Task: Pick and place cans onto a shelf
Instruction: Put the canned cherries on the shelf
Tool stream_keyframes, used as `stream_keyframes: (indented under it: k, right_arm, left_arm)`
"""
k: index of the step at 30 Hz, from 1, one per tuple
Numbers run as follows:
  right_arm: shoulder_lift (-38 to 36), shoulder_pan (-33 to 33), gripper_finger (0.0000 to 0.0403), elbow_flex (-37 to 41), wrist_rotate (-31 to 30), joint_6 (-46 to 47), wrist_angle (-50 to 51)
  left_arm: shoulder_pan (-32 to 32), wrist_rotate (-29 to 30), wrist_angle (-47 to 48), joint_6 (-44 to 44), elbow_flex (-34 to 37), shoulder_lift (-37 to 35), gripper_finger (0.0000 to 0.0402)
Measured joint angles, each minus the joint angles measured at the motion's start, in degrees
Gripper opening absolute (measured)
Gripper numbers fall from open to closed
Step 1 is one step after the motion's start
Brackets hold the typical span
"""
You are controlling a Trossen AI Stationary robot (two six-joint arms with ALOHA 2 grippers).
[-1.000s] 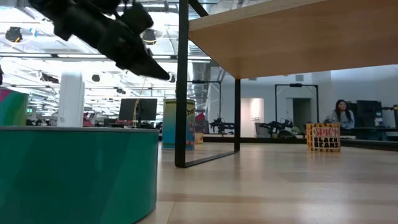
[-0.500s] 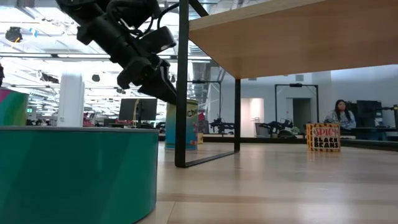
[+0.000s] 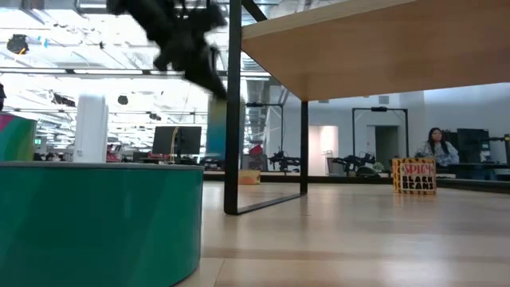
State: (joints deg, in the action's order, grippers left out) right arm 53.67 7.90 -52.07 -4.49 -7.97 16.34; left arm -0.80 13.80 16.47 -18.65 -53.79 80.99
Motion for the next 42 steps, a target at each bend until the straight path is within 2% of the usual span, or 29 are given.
stream_keyframes:
  k: [3,8,15,19,25,31,34,42]
  right_arm:
    - [-1.70,-0.06,0.0008,-0.06,-1.69,-0.04,2.03]
    - [-4.88,-1.90,0.0005,0.23,-8.11,-0.29,8.61]
    - [-14.68,-6.04,0.0004,10.46,-7.41,-1.51,-0.05]
    - [-20.44,-6.86,0.0005,15.89,-7.44,-1.11,-3.36]
    - [-25.32,-6.93,0.0004,18.46,-7.43,-0.83,-4.33]
    - [-26.82,-6.93,0.0006,19.57,-7.43,-0.93,-4.30]
    - [-26.86,-6.93,0.0004,20.41,-7.41,-1.05,-4.49]
    - [-26.74,-6.93,0.0006,21.29,-7.43,-1.10,-4.40]
  left_arm:
    - [-0.62,-2.53,5.27,2.53,-5.10,-3.52,0.0000]
    - [0.37,-8.03,6.48,7.26,-13.84,-6.56,0.0000]
    - [6.42,-8.41,7.35,7.37,-22.24,-3.79,0.0000]
    - [8.30,-8.49,8.20,7.14,-27.41,-0.09,0.0000]
    - [8.79,-11.54,7.91,5.12,-35.85,9.16,0.0000]
    - [8.76,-16.16,8.25,3.00,-43.54,19.31,0.0000]
    - [8.87,-16.52,8.29,2.16,-46.94,23.17,0.0000]
    - [9.93,-19.06,7.24,1.31,-51.54,28.80,0.0000]
